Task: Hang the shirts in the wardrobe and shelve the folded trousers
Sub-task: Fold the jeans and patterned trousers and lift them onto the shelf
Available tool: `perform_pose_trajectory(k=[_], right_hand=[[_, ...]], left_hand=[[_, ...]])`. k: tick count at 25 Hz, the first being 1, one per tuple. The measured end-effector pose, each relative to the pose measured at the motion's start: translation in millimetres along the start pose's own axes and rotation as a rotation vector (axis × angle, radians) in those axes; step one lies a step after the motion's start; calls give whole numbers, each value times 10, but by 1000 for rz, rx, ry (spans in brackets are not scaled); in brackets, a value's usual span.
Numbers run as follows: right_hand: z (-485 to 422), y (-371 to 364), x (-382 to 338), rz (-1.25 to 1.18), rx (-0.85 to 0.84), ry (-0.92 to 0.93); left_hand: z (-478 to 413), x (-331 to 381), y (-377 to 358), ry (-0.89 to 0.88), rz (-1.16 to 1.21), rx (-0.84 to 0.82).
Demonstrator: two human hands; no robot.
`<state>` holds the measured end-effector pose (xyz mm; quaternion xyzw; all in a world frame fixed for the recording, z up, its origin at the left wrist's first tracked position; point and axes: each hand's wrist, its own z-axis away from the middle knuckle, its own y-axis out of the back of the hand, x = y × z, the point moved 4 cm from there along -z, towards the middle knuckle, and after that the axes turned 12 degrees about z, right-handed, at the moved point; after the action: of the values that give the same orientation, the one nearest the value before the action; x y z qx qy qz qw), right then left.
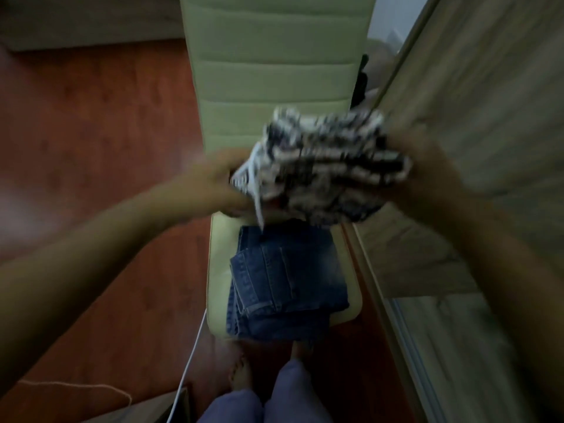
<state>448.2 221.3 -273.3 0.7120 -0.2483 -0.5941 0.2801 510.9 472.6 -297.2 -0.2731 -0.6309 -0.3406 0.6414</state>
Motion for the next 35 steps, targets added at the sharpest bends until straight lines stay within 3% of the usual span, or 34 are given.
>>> perform_pose_trajectory(k=[2, 4, 6, 9, 11, 14, 16, 19, 20, 24, 25, 28, 30, 32, 35], right_hand=[[261, -458, -117, -76, -234, 8], [658, -961, 139, -165, -438, -104], [843, -1284, 474, -186, -463, -200], [735, -1502, 746, -216, -419, -294], [429, -1599, 946, -307, -339, -412], [-70, -1762, 1410, -219, -183, -568], [-142, -1935, 1740, -95, -220, -676], [272, -2213, 2040, 32, -458, -800], [420, -2281, 2101, 26, -459, -805], [680, -2329, 2237, 210, -185, -862], [697, -2319, 2185, 193, -118, -963], [820, -2441, 1957, -253, -19, -1306], [852, -2504, 1748, -608, -50, -1448], [825, -2502, 1662, -721, -105, -1395], [656, -2381, 1595, -750, -93, -1145]], left_hand=[[236, -581, -243, 132, -85, -108], [565, -1247, -510, 237, -53, -139], [766, -1626, -644, 312, 72, -89], [731, -1813, -617, 446, 292, 15], [529, -1919, -472, 487, 364, 167], [182, -2118, -163, 564, 427, 427], [108, -2330, -37, 686, 394, 550], [267, -2671, -105, 873, 293, 601], [331, -2740, -144, 881, 263, 649], [587, -2881, -110, 906, -18, 860], [629, -2885, -118, 936, 45, 890], [618, -2868, -230, 964, 492, 887], [560, -2836, -262, 994, 596, 847], [507, -2806, -283, 1048, 763, 800], [389, -2633, -262, 980, 957, 740]])
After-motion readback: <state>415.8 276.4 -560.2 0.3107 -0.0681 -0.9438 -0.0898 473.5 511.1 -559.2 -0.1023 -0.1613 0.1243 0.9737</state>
